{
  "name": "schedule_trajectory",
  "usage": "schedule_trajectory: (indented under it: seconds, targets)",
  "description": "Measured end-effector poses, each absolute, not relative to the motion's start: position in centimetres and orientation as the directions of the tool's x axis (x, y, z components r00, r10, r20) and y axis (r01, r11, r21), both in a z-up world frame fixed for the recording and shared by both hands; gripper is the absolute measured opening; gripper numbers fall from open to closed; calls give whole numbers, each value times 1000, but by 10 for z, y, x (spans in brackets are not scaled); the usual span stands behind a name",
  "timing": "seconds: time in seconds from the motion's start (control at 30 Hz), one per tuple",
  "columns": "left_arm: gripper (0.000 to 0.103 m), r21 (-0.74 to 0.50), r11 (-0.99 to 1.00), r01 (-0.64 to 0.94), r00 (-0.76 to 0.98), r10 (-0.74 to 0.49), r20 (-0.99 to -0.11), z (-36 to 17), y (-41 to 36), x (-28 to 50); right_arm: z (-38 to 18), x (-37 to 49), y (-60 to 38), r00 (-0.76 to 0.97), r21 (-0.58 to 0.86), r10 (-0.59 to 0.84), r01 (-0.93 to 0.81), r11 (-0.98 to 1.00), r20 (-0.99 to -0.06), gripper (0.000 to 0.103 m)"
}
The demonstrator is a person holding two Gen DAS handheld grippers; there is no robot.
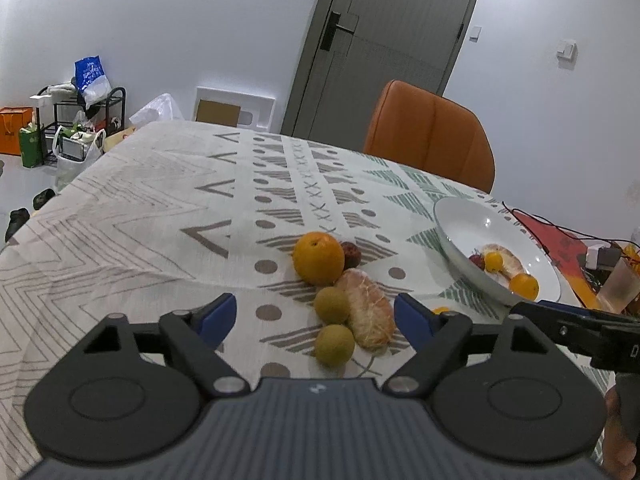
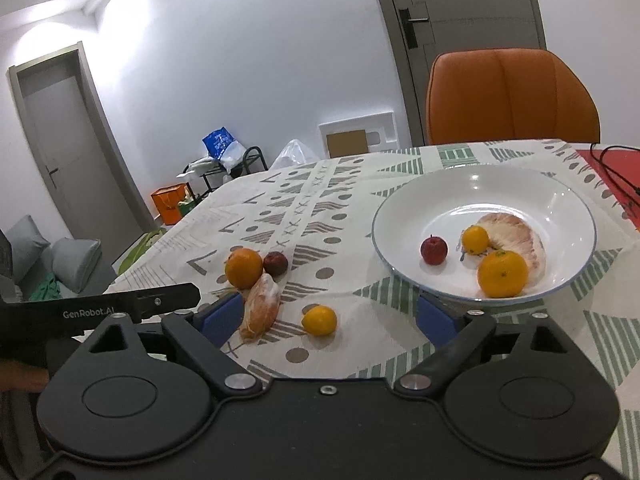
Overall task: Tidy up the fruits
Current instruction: 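Grasp a small yellow-green fruit with the left tool while the right tool grasps a tangerine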
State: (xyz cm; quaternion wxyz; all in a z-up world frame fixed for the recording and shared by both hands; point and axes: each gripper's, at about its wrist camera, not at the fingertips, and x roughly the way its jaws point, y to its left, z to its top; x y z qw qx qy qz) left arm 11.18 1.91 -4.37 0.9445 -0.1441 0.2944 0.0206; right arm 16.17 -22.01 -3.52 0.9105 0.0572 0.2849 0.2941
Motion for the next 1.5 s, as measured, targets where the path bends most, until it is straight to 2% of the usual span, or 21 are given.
schedule_trajectory:
  seconds: [0.47, 0.67, 0.73, 0.83, 1.07, 1.27, 1.37, 1.5]
  targets:
    - [73, -258, 959, -121, 800, -59, -597, -58, 14, 123, -51, 170, -211, 625, 287, 583, -515, 808, -520, 73]
    - [56, -255, 960, -114, 790, -68, -609, -65, 14, 125, -57, 175, -205, 607, 292, 591, -523, 801, -532, 69]
    - [38, -254, 962, -105, 789, -75, -610, -65, 13, 125, -59, 178, -203, 602, 293, 590, -523, 800, -537, 68]
    - [26, -281, 956, -81, 786, -112, -608, -65, 15, 127, -61, 182, -199, 596, 297, 592, -523, 799, -542, 68]
    - [23, -285, 955, -79, 793, -113, -599, -64, 15, 129, -65, 188, -188, 582, 296, 596, -532, 793, -552, 67]
    - [23, -287, 953, -97, 799, -97, -594, -61, 23, 128, -66, 191, -183, 576, 292, 595, -535, 793, -560, 62]
    - [23, -290, 951, -107, 802, -90, -591, -60, 25, 127, -68, 193, -180, 573, 291, 595, -537, 792, -564, 55]
    - [23, -288, 952, -108, 805, -86, -587, -56, 25, 126, -71, 193, -175, 569, 269, 584, -543, 795, -578, 24]
